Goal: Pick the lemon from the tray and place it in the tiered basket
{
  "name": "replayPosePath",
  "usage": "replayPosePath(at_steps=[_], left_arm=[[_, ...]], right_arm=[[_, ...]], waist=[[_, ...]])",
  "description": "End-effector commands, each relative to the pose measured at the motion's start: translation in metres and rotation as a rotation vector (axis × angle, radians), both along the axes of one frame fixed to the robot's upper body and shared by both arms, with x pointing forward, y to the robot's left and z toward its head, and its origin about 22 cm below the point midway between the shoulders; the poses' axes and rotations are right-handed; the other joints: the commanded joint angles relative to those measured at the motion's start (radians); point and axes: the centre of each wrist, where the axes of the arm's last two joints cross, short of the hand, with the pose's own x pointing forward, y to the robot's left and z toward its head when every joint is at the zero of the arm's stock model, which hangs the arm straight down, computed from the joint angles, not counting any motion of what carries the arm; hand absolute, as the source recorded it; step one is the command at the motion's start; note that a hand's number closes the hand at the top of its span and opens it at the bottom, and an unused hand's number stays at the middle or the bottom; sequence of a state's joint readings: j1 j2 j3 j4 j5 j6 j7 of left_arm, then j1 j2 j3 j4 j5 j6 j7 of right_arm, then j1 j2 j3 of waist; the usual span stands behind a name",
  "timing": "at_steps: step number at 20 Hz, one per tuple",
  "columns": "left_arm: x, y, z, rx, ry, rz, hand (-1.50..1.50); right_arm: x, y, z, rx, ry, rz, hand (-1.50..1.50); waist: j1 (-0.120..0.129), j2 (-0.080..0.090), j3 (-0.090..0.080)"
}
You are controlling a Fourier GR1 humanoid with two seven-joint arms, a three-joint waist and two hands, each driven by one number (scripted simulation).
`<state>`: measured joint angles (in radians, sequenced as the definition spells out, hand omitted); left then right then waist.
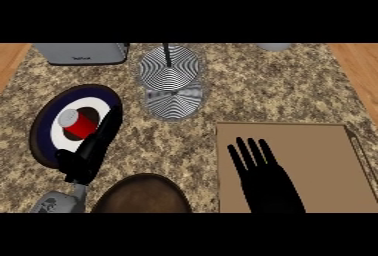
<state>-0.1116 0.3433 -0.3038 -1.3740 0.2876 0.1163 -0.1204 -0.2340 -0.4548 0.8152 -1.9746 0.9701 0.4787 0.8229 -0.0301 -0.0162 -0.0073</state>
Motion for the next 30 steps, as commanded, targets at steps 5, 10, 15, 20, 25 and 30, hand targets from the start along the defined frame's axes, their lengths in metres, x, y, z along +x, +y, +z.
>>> replayPosePath(at_steps=[5,10,15,20,25,30], left_arm=[[0.001,-0.016,-0.001,0.002,-0.03,-0.026,0.0],[0.01,-0.001,0.002,0.012,-0.02,-0.032,0.0],[0.002,0.0,-0.002,-0.011,-0.013,-0.049,0.0],[0.013,-0.02,0.003,-0.01,-0.023,-0.028,0.0],[0.004,-0.009,-0.009,-0.007,-0.015,-0.038,0.0],[0.003,-0.017,0.001,-0.005,-0.021,-0.037,0.0]], right_arm=[[-0.049,0.045,0.018,-0.116,0.013,-0.123,-1.5],[-0.041,0.04,0.013,-0.134,-0.113,-0.175,-1.5],[-0.038,0.04,-0.001,-0.234,-0.067,-0.275,-1.5],[0.002,0.028,-0.02,-0.161,-0.029,-0.303,-1.5],[0.003,0.025,-0.036,-0.198,-0.048,-0.275,-1.5],[0.018,0.005,-0.043,-0.191,-0.035,-0.347,-1.5]], waist=[[0.023,0.011,0.006],[0.024,0.013,0.007],[0.024,0.013,0.006],[0.03,0.017,0.007],[0.031,0.016,0.007],[0.033,0.016,0.007]])
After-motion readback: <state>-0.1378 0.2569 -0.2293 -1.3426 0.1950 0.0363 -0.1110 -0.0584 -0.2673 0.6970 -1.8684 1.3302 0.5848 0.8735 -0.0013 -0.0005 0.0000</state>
